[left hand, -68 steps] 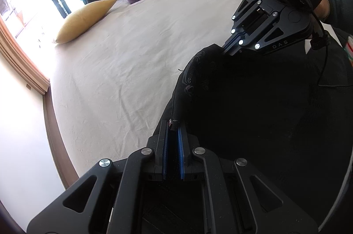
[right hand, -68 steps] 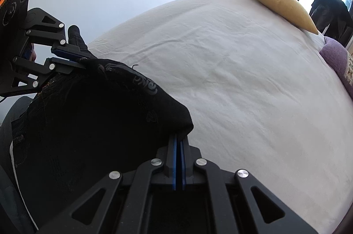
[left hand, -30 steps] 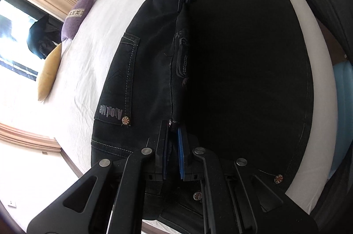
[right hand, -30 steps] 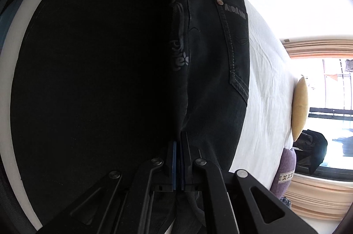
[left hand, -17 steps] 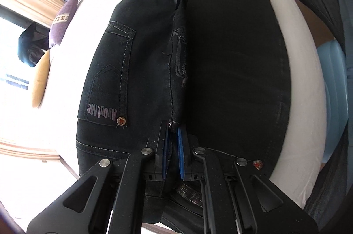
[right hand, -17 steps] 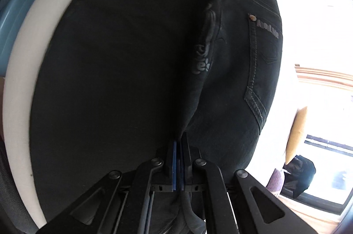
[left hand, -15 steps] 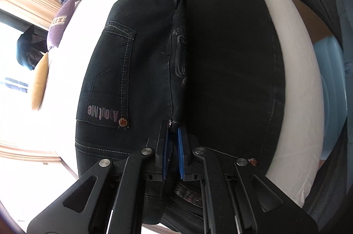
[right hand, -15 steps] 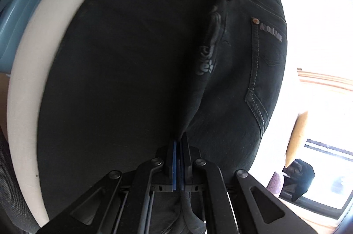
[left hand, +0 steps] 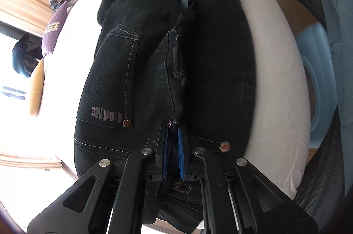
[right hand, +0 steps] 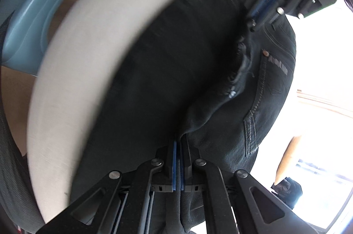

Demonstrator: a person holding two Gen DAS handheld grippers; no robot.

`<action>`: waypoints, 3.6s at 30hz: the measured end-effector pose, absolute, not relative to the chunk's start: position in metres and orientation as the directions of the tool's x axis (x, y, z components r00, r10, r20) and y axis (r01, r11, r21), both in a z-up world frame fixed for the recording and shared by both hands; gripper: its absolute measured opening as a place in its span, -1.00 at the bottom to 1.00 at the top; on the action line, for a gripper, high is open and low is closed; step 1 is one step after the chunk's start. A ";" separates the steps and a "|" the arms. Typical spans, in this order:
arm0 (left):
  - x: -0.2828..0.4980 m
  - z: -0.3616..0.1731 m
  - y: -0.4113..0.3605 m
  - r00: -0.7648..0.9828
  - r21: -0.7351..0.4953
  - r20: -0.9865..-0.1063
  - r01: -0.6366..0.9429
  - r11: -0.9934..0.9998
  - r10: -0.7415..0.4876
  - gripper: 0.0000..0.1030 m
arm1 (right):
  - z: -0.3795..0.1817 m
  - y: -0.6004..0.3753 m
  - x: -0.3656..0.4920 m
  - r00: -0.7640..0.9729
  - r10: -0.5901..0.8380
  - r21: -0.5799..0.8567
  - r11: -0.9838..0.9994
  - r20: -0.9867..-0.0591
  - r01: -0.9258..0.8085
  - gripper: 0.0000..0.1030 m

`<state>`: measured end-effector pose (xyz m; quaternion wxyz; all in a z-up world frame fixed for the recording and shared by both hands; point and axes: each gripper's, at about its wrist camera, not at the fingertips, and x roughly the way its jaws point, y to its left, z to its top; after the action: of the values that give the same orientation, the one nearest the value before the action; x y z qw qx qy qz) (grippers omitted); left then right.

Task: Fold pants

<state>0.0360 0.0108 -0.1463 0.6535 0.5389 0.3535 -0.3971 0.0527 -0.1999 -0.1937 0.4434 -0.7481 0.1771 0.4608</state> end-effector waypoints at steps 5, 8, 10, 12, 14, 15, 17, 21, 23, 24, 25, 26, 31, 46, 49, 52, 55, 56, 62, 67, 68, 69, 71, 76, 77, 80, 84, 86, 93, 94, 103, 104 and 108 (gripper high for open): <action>0.031 -0.151 0.010 0.432 0.428 -0.892 0.902 0.057 -0.132 -0.88 | -0.201 -0.203 0.050 0.527 0.136 -0.500 -0.577 -0.839 -0.646 -0.94; 0.024 -0.153 0.002 0.433 0.432 -0.892 0.901 0.033 -0.128 -0.88 | -0.200 -0.202 0.049 0.533 0.132 -0.497 -0.593 -0.836 -0.633 -0.95; 0.021 -0.154 0.003 0.435 0.437 -0.892 0.899 0.014 -0.124 -0.88 | -0.200 -0.204 0.046 0.532 0.130 -0.494 -0.601 -0.836 -0.628 -0.94; 0.019 -0.155 0.004 0.432 0.436 -0.893 0.900 -0.003 -0.122 -0.88 | -0.204 -0.203 0.032 0.536 0.132 -0.495 -0.608 -0.834 -0.621 -0.94; 0.012 -0.158 0.000 0.428 0.433 -0.896 0.901 -0.014 -0.120 -0.88 | -0.204 -0.206 0.031 0.532 0.130 -0.494 -0.601 -0.837 -0.629 -0.94; 0.012 -0.159 -0.001 0.427 0.432 -0.896 0.902 -0.019 -0.121 -0.88 | -0.206 -0.206 0.032 0.533 0.127 -0.493 -0.600 -0.837 -0.630 -0.94; 0.009 -0.162 -0.002 0.426 0.432 -0.896 0.901 -0.028 -0.121 -0.88 | -0.208 -0.207 0.039 0.535 0.123 -0.492 -0.602 -0.836 -0.629 -0.94; 0.010 -0.166 -0.004 0.428 0.434 -0.896 0.900 -0.030 -0.122 -0.88 | -0.206 -0.204 0.021 0.540 0.122 -0.497 -0.595 -0.833 -0.632 -0.93; 0.011 -0.167 -0.004 0.427 0.433 -0.896 0.901 -0.027 -0.122 -0.88 | -0.209 -0.196 0.032 0.542 0.121 -0.498 -0.593 -0.832 -0.633 -0.93; 0.012 -0.168 -0.005 0.422 0.428 -0.899 0.903 -0.030 -0.118 -0.88 | -0.209 -0.195 0.031 0.543 0.120 -0.499 -0.593 -0.831 -0.632 -0.93; 0.008 -0.169 -0.004 0.420 0.426 -0.900 0.904 -0.033 -0.116 -0.88 | -0.212 -0.191 0.023 0.546 0.120 -0.500 -0.595 -0.829 -0.629 -0.93; 0.008 -0.171 -0.004 0.421 0.428 -0.900 0.903 -0.038 -0.115 -0.88 | -0.215 -0.193 0.012 0.551 0.121 -0.504 -0.596 -0.826 -0.626 -0.93; 0.006 -0.176 -0.002 0.422 0.426 -0.899 0.905 -0.014 -0.117 -0.87 | -0.222 -0.192 -0.001 0.553 0.112 -0.511 -0.565 -0.826 -0.648 -0.92; 0.025 -0.150 0.031 0.464 0.430 -0.882 0.864 0.261 -0.082 0.51 | -0.195 -0.184 0.014 0.625 0.134 -0.639 -0.163 -0.769 -0.752 0.25; 0.034 -0.133 0.044 0.480 0.435 -0.876 0.833 0.343 -0.052 0.51 | -0.172 -0.185 0.018 0.597 0.155 -0.609 -0.041 -0.787 -0.792 0.38; 0.050 -0.106 0.049 0.487 0.386 -0.868 0.789 0.477 -0.103 0.51 | -0.152 -0.193 0.022 0.583 0.172 -0.580 0.072 -0.794 -0.812 0.38; 0.070 -0.089 0.051 0.479 0.289 -0.862 0.734 0.615 -0.166 0.51 | -0.137 -0.200 0.038 0.564 0.195 -0.525 0.219 -0.803 -0.823 0.38; 0.077 -0.087 0.049 0.471 0.249 -0.861 0.720 0.648 -0.192 0.51 | -0.134 -0.202 0.039 0.562 0.200 -0.507 0.266 -0.803 -0.820 0.38; 0.115 -0.100 0.011 0.401 0.046 -0.864 0.663 0.747 -0.303 0.51 | -0.115 -0.208 0.072 0.492 0.365 -0.227 0.571 -0.790 -0.789 0.37; 0.155 -0.163 0.000 0.325 0.003 -0.921 0.553 0.833 -0.213 0.53 | -0.151 -0.211 0.114 0.405 0.365 0.011 0.754 -0.838 -0.657 0.37; 0.157 -0.169 0.002 0.322 -0.011 -0.920 0.549 0.836 -0.224 0.57 | -0.165 -0.213 0.118 0.378 0.332 0.024 0.778 -0.864 -0.628 0.37; 0.155 -0.173 0.002 0.330 -0.007 -0.916 0.553 0.833 -0.227 0.58 | -0.179 -0.216 0.119 0.354 0.289 0.019 0.797 -0.889 -0.604 0.37; 0.150 -0.171 -0.001 0.348 0.028 -0.915 0.560 0.828 -0.204 0.58 | -0.185 -0.228 0.113 0.356 0.298 0.041 0.815 -0.886 -0.578 0.39; 0.141 -0.143 -0.016 0.399 0.046 -0.896 0.521 0.852 -0.195 0.52 | -0.153 -0.274 0.103 0.408 0.386 0.160 0.858 -0.828 -0.488 0.41; 0.137 -0.131 -0.022 0.414 0.026 -0.881 0.526 0.850 -0.228 0.52 | -0.142 -0.289 0.104 0.440 0.404 0.187 0.869 -0.802 -0.458 0.41; 0.135 -0.111 -0.059 0.444 0.003 -0.847 0.555 0.832 -0.293 0.52 | -0.115 -0.343 0.125 0.546 0.371 0.238 0.924 -0.751 -0.300 0.41; 0.157 -0.140 -0.097 0.400 -0.015 -0.873 0.550 0.835 -0.279 0.48 | -0.088 -0.410 0.177 0.623 0.243 0.247 0.966 -0.744 -0.083 0.41; 0.171 -0.169 -0.101 0.333 -0.049 -0.911 0.502 0.864 -0.245 0.31 | -0.083 -0.428 0.208 0.633 0.181 0.209 0.977 -0.753 -0.030 0.41; 0.177 -0.184 -0.124 0.360 0.006 -0.911 0.495 0.869 -0.199 0.37 | -0.119 -0.442 0.327 0.520 0.038 0.086 0.994 -0.853 0.068 0.40; 0.177 -0.186 -0.120 0.358 -0.007 -0.910 0.493 0.870 -0.210 0.38 | -0.129 -0.441 0.342 0.494 0.018 0.067 0.994 -0.869 0.083 0.40; 0.165 -0.197 -0.124 0.386 0.010 -0.899 0.494 0.869 -0.209 0.51 | -0.195 -0.454 0.407 0.342 -0.116 -0.044 0.976 -0.932 0.214 0.40; 0.164 -0.197 -0.126 0.387 0.013 -0.899 0.494 0.870 -0.206 0.51 | -0.197 -0.457 0.408 0.349 -0.105 -0.026 0.975 -0.931 0.222 0.40; 0.162 -0.188 -0.107 0.389 0.005 -0.896 0.493 0.870 -0.215 0.52 | -0.194 -0.468 0.412 0.363 -0.071 0.010 0.976 -0.929 0.215 -0.16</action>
<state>0.1620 -0.1065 -0.1882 0.8220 0.1366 0.5092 -0.2154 0.4118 -0.4676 -0.1941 0.8230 0.0650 0.5576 -0.0869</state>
